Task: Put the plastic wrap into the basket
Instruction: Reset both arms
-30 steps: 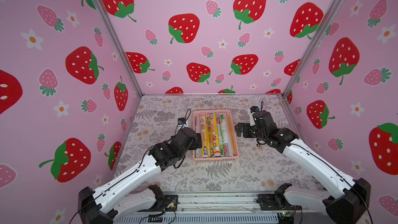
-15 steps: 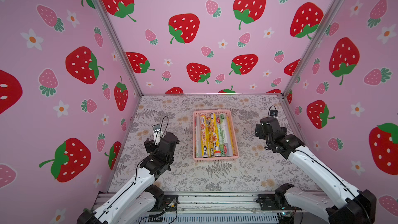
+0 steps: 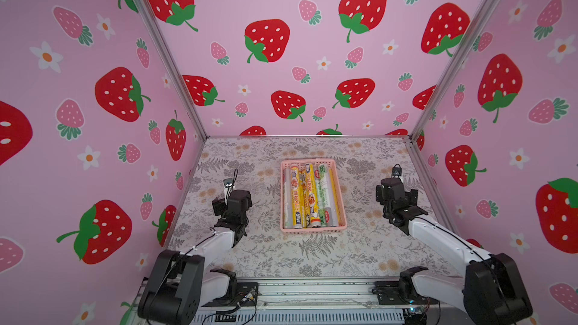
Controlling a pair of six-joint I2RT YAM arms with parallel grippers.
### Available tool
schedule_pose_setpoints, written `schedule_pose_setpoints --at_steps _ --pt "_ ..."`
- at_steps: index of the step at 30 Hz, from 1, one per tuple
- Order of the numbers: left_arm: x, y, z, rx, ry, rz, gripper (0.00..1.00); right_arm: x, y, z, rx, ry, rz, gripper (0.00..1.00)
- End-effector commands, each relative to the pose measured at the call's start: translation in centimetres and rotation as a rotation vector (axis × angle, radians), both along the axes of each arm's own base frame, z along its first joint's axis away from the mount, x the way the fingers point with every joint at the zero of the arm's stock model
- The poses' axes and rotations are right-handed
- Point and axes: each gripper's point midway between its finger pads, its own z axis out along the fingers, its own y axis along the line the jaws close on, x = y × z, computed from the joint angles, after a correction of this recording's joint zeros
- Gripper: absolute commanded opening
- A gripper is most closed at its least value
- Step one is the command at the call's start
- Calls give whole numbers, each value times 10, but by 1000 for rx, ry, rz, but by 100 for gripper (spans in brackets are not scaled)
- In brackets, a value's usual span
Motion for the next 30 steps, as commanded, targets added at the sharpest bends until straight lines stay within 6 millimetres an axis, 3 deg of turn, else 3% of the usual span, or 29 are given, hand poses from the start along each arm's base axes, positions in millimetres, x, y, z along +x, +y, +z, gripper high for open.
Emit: schedule_pose_setpoints --at_steps 1,4,10,14,17,20,22,30 --pt "29 -3 30 36 -126 -20 100 19 -10 16 -21 -122 -31 100" --pt "39 -18 28 28 -149 -122 100 25 -10 10 11 -169 -4 100" --pt "47 -20 16 12 -144 -153 100 33 -10 -5 106 -263 46 100" --pt "54 -17 7 -49 -113 -181 100 47 3 -20 131 -287 129 100" --pt "56 -6 -2 -82 -144 -160 99 59 0 -33 153 -256 136 100" --pt "56 -6 -3 -94 -132 -166 99 57 -1 -46 249 -241 182 100" --pt "55 -7 -4 -109 -110 -171 100 56 -6 -46 240 -304 176 100" --pt "55 -7 -5 -110 -109 -173 100 59 -10 -48 245 -266 144 100"
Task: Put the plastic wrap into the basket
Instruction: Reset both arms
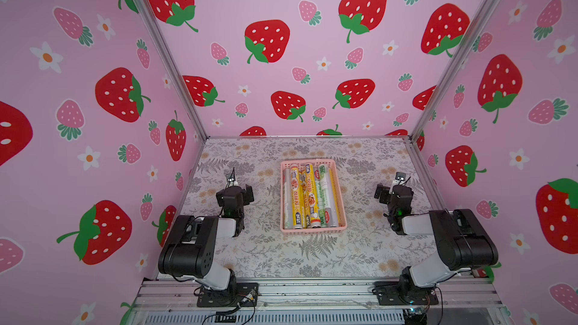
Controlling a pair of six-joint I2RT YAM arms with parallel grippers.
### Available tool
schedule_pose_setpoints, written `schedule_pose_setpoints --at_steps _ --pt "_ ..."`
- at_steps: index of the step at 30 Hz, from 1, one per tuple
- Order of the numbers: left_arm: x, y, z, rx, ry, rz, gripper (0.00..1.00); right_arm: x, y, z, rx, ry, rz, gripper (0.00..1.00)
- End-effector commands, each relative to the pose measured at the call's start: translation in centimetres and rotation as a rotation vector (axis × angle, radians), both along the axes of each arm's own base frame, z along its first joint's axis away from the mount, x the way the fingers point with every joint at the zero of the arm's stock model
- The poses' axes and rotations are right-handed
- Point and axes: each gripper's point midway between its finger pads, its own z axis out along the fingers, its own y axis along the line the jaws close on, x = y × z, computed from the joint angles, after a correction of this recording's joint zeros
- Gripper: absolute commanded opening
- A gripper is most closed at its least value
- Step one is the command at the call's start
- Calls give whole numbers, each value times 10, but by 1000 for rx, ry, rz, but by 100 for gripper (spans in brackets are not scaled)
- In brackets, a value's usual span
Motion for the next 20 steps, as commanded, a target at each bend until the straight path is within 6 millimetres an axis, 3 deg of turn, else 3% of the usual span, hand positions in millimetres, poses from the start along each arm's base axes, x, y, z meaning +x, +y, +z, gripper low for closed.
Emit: schedule_pose_setpoints --at_steps 1,20 --pt "8 -1 10 -11 -31 -8 100 7 1 9 18 -39 2 100" --pt "8 -1 10 -13 -30 -9 100 7 1 9 17 -40 3 100"
